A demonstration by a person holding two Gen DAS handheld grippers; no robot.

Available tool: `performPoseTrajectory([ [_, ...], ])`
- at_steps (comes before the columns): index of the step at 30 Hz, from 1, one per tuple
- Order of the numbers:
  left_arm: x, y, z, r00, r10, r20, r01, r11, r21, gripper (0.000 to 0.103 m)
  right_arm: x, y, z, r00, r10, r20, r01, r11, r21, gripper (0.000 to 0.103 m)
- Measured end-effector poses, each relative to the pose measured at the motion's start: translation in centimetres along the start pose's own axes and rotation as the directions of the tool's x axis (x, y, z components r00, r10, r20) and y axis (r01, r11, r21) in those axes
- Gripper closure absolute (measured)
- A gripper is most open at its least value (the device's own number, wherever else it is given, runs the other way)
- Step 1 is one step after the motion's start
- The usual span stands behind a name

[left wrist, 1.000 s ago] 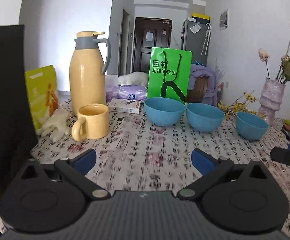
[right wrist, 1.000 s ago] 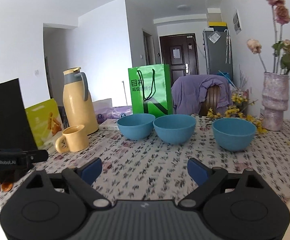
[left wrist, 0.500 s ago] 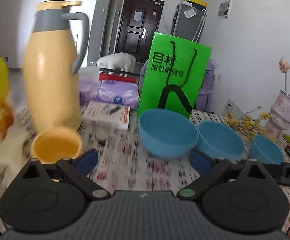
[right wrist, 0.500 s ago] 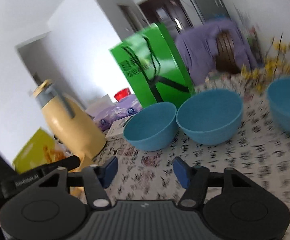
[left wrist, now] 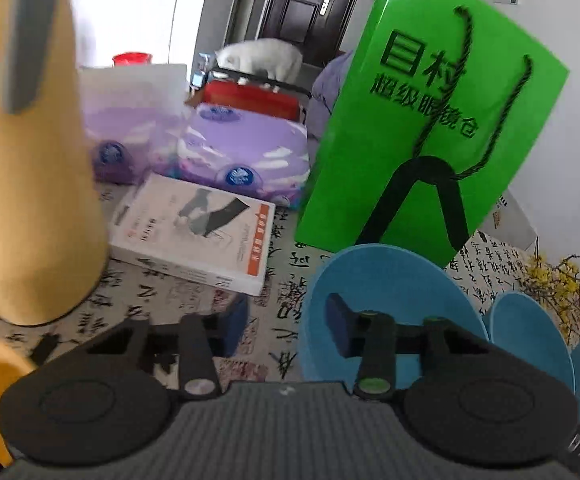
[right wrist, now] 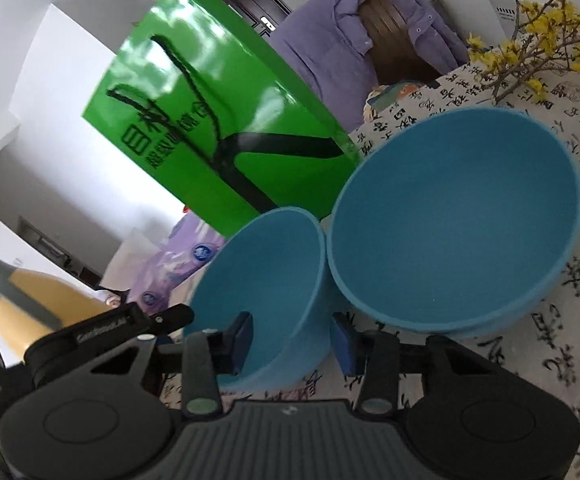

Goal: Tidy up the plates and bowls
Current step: 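Close both grippers on the rim of the nearest blue bowl, then lift the blue bowl with both grippers and carry it across the tablecloth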

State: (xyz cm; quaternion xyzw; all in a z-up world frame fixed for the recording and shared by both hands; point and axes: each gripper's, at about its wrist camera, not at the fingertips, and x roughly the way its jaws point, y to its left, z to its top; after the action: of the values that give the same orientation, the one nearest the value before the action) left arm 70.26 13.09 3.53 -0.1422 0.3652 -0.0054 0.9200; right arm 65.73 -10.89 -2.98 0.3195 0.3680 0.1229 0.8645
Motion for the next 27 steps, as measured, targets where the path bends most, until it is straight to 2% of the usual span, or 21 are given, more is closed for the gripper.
performPoseTrajectory([
  [1, 0.6, 0.1, 0.1, 1.0, -0.014, -0.012, 0.014, 1.0, -0.013, 0.07, 0.5, -0.1, -0.1, 1.0, -0.008, -0.005, 0.008, 1.0, 0.002, 0.066],
  [3, 1.2, 0.3, 0.2, 0.999, -0.03, -0.029, 0.029, 0.999, -0.028, 0.086, 0.8, -0.3, 0.0, 1.0, -0.016, -0.003, 0.016, 1.0, -0.005, 0.07],
  [6, 1.5, 0.0, 0.0, 0.999, -0.024, -0.037, 0.023, 1.0, -0.014, 0.096, 1.0, -0.5, -0.1, 1.0, -0.005, 0.011, 0.006, 1.0, -0.018, 0.072],
  [11, 0.2, -0.2, -0.2, 0.999, -0.019, -0.046, 0.018, 1.0, -0.01, 0.097, 0.7, -0.5, 0.1, 1.0, -0.023, 0.001, 0.023, 0.999, -0.033, 0.08],
  [18, -4.5, -0.2, -1.7, 1.0, -0.007, -0.025, 0.007, 1.0, -0.002, 0.097, -1.7, 0.9, -0.1, 0.999, -0.03, -0.013, 0.029, 0.995, -0.094, 0.086],
  [23, -9.6, -0.3, -4.4, 1.0, 0.01, 0.022, -0.011, 1.0, 0.016, 0.096, -4.9, 2.5, -1.2, 0.999, -0.03, -0.043, 0.022, 0.985, -0.168, 0.089],
  [27, -14.2, 0.1, -7.4, 0.999, 0.003, 0.046, -0.002, 1.0, -0.017, 0.096, -8.7, 3.6, -3.1, 0.999, -0.014, -0.051, 0.002, 0.971, -0.241, 0.089],
])
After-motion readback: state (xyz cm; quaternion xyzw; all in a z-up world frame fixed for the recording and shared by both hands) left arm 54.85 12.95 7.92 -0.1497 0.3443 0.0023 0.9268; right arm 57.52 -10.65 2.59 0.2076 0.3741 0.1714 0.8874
